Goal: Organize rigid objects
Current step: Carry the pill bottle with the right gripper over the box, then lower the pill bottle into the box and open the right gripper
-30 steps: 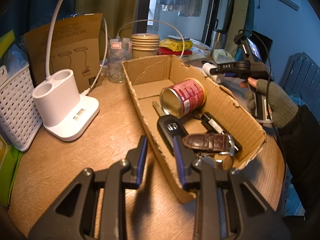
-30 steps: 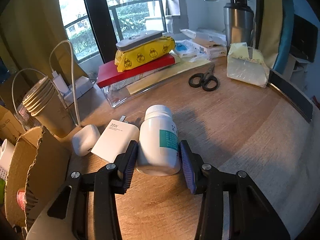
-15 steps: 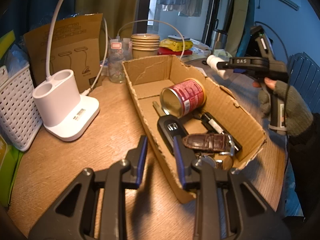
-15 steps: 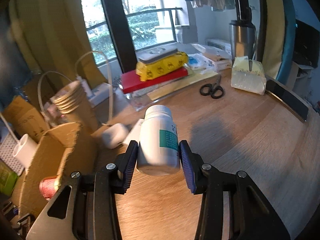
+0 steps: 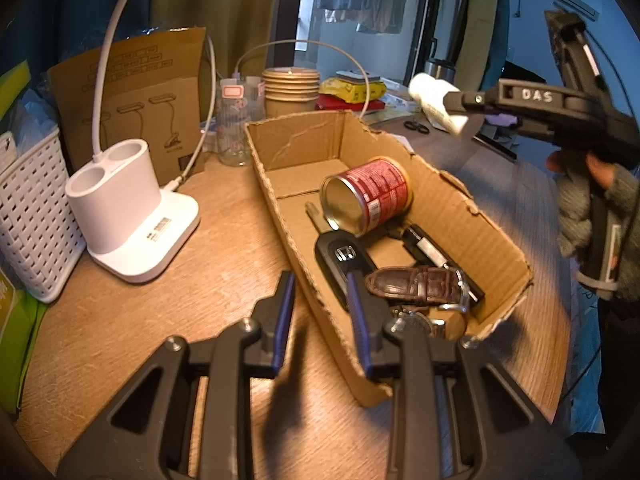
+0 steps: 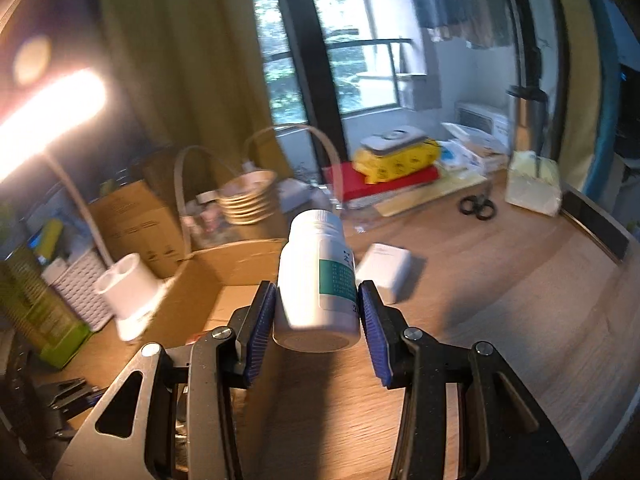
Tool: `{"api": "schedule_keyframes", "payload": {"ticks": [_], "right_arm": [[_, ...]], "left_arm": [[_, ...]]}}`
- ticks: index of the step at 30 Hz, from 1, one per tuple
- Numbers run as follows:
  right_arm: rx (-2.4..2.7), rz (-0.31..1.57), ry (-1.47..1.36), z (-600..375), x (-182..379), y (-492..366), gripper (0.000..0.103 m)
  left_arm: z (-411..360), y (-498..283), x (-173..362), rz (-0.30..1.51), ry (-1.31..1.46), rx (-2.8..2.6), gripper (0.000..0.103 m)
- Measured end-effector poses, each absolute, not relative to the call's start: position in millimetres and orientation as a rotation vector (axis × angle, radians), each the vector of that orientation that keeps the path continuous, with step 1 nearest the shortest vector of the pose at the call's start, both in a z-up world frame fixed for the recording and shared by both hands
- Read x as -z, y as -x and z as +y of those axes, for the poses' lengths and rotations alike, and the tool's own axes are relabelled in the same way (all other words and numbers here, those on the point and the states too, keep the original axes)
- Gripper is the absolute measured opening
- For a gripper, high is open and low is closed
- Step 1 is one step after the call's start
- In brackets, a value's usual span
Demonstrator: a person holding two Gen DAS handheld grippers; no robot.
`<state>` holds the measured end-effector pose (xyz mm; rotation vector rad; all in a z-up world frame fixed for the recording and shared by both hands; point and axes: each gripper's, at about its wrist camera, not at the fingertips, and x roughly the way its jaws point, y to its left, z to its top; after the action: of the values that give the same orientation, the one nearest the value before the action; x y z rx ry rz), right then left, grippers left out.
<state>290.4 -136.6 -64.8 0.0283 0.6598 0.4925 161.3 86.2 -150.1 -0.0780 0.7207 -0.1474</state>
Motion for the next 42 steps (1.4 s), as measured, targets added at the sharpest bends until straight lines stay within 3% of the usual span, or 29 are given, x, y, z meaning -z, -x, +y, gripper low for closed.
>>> {"api": "schedule_keyframes", "payload": {"ticks": [16,42], "right_arm": [[-0.698,0.704,0.067,-59.1,74.9,-247.3,0.045],[-0.683,0.8,0.242,-17.2,96.2,-247.4,0.045]], "left_arm": [[86.1,-161.3,150.1,0.721,0.079,0.148,0.028],[85.9,-161.2,150.2,0.72,0.079,0.147,0.028]]}}
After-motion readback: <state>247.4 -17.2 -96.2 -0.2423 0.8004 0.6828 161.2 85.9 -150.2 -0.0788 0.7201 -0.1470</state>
